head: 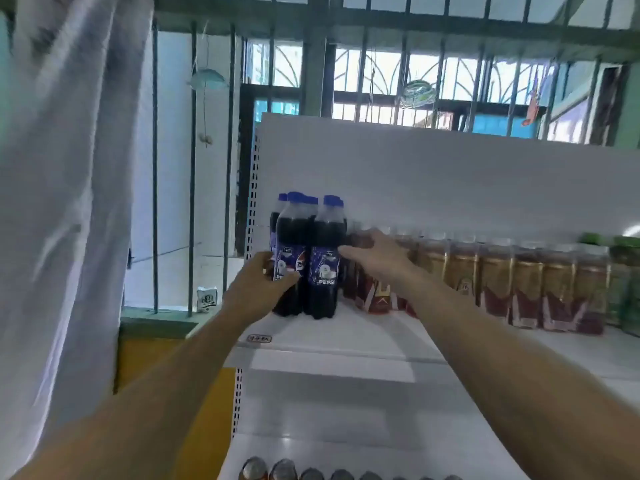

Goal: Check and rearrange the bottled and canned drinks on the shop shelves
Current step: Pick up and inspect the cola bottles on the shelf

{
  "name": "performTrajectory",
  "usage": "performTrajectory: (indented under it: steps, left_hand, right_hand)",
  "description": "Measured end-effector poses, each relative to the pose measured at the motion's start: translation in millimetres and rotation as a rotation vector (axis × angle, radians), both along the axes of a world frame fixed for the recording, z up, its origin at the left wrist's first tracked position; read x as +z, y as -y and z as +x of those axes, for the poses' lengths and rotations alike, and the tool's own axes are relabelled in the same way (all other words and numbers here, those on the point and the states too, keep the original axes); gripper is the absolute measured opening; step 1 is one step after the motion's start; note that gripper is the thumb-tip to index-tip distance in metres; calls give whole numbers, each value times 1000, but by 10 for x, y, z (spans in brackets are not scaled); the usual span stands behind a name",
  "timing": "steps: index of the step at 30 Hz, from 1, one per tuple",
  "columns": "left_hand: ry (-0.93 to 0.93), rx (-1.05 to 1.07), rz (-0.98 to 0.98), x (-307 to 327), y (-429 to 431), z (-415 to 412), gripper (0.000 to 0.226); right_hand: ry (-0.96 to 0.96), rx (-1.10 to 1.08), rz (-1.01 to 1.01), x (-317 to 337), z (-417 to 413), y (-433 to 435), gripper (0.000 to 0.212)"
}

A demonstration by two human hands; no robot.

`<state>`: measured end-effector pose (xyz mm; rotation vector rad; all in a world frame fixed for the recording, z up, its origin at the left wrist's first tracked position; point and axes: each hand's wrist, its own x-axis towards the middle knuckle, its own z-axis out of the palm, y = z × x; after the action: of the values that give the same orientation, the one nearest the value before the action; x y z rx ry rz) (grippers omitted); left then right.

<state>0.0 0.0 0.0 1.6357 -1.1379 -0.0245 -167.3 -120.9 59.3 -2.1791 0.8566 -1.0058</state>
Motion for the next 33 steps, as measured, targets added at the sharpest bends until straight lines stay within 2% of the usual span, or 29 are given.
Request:
performTrajectory:
  steps: [3,8,12,15,18,22,26,28,31,33]
  left_hand:
    - [-24,69,-106,-48,159,55,47]
    - [47,0,-106,6,355,67,27]
    - [91,-60,-50,-82,509,29,40]
    - [58,-106,-68,-169,563,-23,48]
    - [19,-143,-91,-191,584,-105,51]
    - [-151,-330,-64,-169,599,-253,50]
    - [-495,-562,-64,-194,595,-351,48]
    - [-636,-603,-75,-253,608,-335,49]
    - [-768,-655,-112,-296,616,-288,44]
    - [-862,-714,-136,-282,591,-261,50]
  right_hand:
    - [43,31,9,-28,205,230,53]
    - [128,87,17,-113,535,497,66]
    - [248,111,47,-185,577,538,56]
    - [338,113,56,-251,555,569,58]
    - [399,122,29,-274,476,547,50]
    - [518,172,88,-206,356,510,37]
    - [625,243,169,-140,278,457,47]
    - [593,333,200,-147,262,456,56]
    - [552,453,314,-168,283,497,56]
    - [536,515,409,-181,316,495,63]
